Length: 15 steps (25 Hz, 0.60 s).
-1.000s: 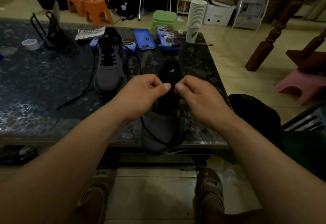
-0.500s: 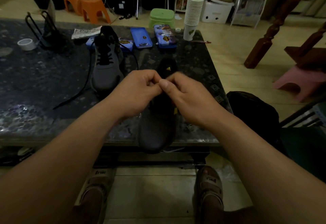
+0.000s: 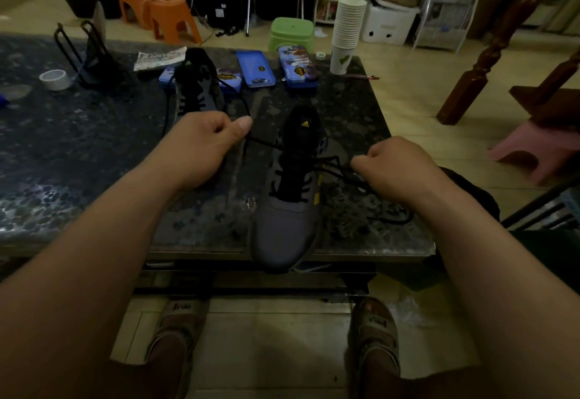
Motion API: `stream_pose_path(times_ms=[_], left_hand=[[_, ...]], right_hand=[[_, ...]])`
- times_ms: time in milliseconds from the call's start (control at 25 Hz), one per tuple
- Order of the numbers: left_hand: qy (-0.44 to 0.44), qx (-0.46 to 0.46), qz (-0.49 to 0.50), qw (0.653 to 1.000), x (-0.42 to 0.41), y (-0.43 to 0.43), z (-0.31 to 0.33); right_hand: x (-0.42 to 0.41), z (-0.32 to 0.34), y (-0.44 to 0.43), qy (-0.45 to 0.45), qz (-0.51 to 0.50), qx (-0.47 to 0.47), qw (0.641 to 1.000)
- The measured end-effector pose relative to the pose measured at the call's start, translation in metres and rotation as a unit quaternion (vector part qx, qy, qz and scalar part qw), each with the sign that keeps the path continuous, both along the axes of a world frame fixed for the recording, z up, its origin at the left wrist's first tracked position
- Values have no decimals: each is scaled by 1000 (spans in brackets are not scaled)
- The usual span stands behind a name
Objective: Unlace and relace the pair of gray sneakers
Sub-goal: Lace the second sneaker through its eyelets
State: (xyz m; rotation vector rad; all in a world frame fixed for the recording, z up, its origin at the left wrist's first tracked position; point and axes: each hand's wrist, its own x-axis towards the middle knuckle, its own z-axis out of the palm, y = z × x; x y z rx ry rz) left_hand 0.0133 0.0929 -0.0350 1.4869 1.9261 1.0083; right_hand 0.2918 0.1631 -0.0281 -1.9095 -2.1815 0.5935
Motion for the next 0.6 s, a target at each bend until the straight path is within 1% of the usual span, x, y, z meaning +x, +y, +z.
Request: stream_pose_path(times_ms=[40,80,120,160,200,240,280,320,360,480,600], left_hand=[[-11,5,5,1000,0,0,0],[-4,5,-2,1000,2,0,1],[14,0,-21,1000,7,0,1],[27,-3,-49,998,16,0,1],[28,0,-79,996,26,1,1],[16,1,-106,994,36,1,0],[-4,1,-130,991,43,2,-1],[-25,-4,-149,989,48,3,-3],[-44,-13,-162,986,49,4,-4],[-69,-19,-173,982,45,2,-7],[-62,-15,-157,985,45,2,-7]], right_hand=[[-1,-1,0,-29,2,4,1000],[-3,-2,-2,-38,14,26,999],[-7,-3,-6,-21,40,72,996],[-15,-3,-13,26,81,128,988],[-24,-1,-20,86,129,162,974],[-34,1,-26,153,173,155,961],[-43,1,-31,206,202,117,950],[-49,-3,-33,231,217,81,945],[-51,-8,-30,234,215,68,946],[-37,-14,-19,204,162,97,961],[-32,-15,-20,198,185,69,960]])
